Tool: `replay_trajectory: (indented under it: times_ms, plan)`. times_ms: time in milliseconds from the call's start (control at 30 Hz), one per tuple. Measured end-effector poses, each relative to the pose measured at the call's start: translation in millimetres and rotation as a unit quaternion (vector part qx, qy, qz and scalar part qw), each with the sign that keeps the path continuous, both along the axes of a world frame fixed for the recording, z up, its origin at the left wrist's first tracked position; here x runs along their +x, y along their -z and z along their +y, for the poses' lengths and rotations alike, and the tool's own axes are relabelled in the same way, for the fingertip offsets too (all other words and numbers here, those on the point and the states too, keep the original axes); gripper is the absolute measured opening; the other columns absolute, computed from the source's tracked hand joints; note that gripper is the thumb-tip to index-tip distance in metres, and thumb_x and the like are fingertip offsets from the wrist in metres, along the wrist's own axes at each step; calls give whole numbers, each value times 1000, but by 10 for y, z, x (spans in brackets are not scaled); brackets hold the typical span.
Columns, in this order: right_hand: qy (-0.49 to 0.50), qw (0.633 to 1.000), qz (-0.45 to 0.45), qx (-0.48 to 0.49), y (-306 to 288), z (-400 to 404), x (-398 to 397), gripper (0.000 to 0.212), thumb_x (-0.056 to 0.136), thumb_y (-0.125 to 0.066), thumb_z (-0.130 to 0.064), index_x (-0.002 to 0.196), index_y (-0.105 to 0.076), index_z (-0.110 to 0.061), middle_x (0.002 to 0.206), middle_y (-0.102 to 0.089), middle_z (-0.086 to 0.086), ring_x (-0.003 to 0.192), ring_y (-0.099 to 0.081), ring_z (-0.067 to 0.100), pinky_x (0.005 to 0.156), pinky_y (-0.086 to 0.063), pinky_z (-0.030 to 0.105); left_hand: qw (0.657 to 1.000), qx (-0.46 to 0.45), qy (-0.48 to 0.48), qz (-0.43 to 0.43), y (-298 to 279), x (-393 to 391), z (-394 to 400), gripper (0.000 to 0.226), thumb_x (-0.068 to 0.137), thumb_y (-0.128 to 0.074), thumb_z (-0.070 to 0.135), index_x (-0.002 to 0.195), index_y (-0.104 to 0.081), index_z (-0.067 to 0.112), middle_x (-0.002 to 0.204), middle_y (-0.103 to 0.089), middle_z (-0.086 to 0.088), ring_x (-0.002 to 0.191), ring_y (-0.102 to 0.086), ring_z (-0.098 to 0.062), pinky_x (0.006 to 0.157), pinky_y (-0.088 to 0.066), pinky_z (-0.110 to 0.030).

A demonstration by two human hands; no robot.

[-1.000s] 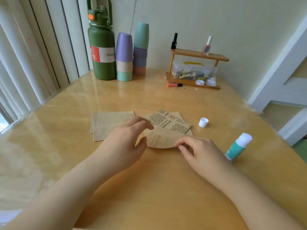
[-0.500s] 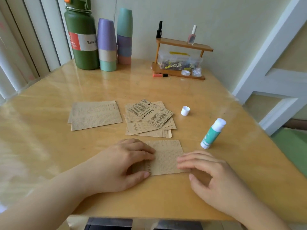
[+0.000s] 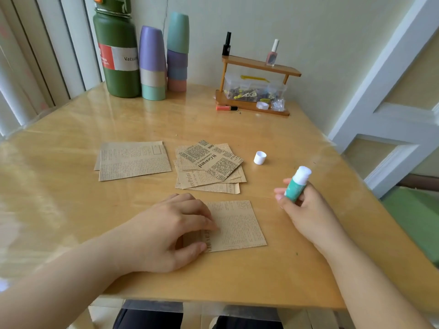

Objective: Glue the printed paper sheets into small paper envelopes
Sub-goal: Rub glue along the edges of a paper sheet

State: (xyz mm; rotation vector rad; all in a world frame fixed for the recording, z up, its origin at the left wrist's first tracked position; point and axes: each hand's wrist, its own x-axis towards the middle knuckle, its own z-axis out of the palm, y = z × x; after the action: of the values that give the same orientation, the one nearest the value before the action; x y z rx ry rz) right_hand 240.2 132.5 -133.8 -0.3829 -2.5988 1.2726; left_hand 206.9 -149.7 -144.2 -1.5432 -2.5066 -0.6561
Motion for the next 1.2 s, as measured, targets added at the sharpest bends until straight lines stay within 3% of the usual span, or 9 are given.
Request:
replay_trajectory:
  times_ms: [133,200,267,367,467,667,833,1067,1200]
  plan:
    - [-54,998,9,-2,-76,-10,62,22,88,-58,-39,109,-51,-38,90,-69,-10,79,-64,3,82,-49,26,1000,-15,-5,24,0,10,-3,37,85,-54,40,117,-62,24,107,-55,6,96,-51,-12,87,-42,-33]
    - [-94,995,12,8,-181,-43,149,31,80,-55,-51,108,-47,-43,76,-66,-11,68,-60,3,75,-47,20,999,-27,4,23,15,8,0,41,88,-50,42,126,-56,26,121,-51,7,112,-48,-12,97,-40,-32]
    - [-98,994,0,49,-307,-75,223,35,74,-54,-57,104,-43,-44,73,-66,-10,62,-56,6,61,-40,13,999,-35,17,11,44,-1,-2,46,92,-45,42,135,-48,28,142,-41,8,134,-33,-9,110,-31,-32]
    - [-98,989,21,110,-481,-122,276,22,79,-62,-49,93,-50,-36,67,-64,-1,59,-54,21,48,-35,21,999,-41,24,0,72,-7,0,46,92,-42,42,136,-49,27,146,-40,8,136,-31,-7,111,-31,-34]
    - [-89,988,64,109,-584,-173,236,11,79,-71,-31,79,-61,-27,54,-52,-9,45,-37,7,41,-28,14,999,-34,20,-3,46,8,-4,42,90,-48,43,127,-57,27,135,-51,8,124,-46,-9,102,-41,-31]
    - [-132,989,48,47,-613,-296,87,7,78,-70,-23,71,-69,-22,55,-50,-9,50,-35,6,46,-29,17,999,-31,22,11,27,11,2,39,90,-49,41,124,-59,25,123,-55,7,110,-52,-12,94,-45,-31]
    - [-105,983,89,122,-473,-356,-11,33,79,-69,-32,69,-57,-3,49,-37,-9,47,-30,8,44,-24,19,999,-22,31,-6,68,-10,-14,42,91,-49,40,128,-57,22,134,-50,7,125,-44,-9,99,-43,-30]
    - [-138,971,114,159,-354,-462,-45,36,76,-72,-30,66,-55,0,47,-32,-7,47,-27,10,42,-22,18,999,-14,21,-25,102,-10,-13,46,89,-48,44,130,-54,25,140,-46,12,130,-40,-4,101,-42,-28]
    - [-148,968,126,156,-314,-498,-90,40,77,-74,-23,60,-45,-2,48,-32,-6,46,-27,10,41,-21,16,998,-4,2,-66,123,12,3,51,88,-40,50,133,-51,29,142,-41,16,131,-37,-1,103,-40,-32]
